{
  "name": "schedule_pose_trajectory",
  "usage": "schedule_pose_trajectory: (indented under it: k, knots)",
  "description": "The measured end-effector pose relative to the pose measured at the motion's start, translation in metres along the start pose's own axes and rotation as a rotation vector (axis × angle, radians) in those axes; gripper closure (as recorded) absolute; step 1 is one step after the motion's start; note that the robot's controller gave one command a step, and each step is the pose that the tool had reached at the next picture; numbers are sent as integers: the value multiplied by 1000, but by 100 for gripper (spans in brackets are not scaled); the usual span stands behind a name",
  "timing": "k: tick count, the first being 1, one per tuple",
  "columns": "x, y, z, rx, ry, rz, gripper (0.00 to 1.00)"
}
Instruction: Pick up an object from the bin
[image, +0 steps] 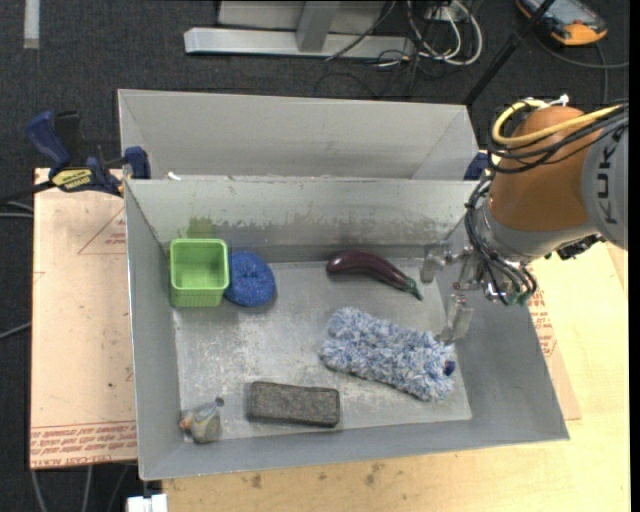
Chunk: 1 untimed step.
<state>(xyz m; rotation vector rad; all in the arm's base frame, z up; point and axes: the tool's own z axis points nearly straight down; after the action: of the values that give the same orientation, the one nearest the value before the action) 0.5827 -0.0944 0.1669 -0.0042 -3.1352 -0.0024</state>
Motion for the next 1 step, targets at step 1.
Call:
schedule_pose_trajectory:
  k: [1]
  knots:
    - [-2, 0, -5, 1, -8, -2, 0]
